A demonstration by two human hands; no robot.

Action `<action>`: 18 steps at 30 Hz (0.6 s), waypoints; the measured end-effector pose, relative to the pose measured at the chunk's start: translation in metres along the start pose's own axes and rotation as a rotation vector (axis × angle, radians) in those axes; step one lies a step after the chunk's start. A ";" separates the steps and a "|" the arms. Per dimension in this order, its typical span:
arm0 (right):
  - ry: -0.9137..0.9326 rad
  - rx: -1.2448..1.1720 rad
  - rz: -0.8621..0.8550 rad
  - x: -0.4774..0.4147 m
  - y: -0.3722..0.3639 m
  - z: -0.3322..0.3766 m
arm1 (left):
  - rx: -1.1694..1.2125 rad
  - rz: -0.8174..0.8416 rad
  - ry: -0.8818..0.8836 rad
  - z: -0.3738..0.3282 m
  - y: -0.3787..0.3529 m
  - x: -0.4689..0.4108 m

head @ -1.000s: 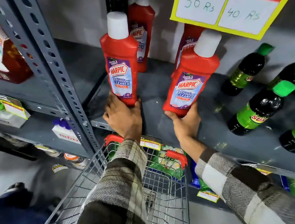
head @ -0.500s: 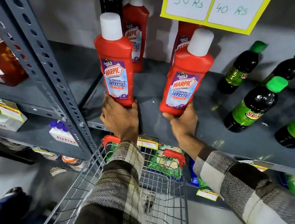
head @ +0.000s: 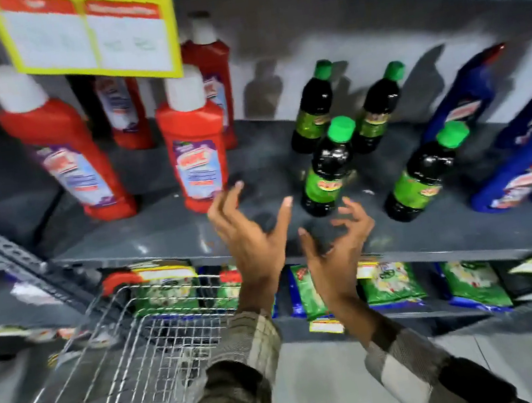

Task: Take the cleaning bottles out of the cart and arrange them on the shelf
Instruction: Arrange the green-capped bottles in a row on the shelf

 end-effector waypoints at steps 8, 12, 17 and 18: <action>0.006 0.129 -0.246 -0.071 0.101 -0.064 | -0.024 0.284 0.216 -0.019 -0.102 0.038; -0.142 0.202 -0.046 -0.102 0.106 -0.102 | -0.128 0.397 0.266 -0.009 -0.114 0.042; -0.207 0.282 0.055 -0.109 0.103 -0.101 | -0.204 0.344 0.301 -0.008 -0.111 0.044; -0.221 0.283 0.064 -0.109 0.102 -0.100 | -0.209 0.338 0.298 -0.008 -0.111 0.045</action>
Point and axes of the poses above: each hand's wrist, its own x-axis away from the middle knuckle, its own y-axis out of the back of the hand, z = x × y, the point moved 6 cm from there along -x, towards the middle knuckle, and after that the axes turned 5 degrees about x, right-handed, at the moved point
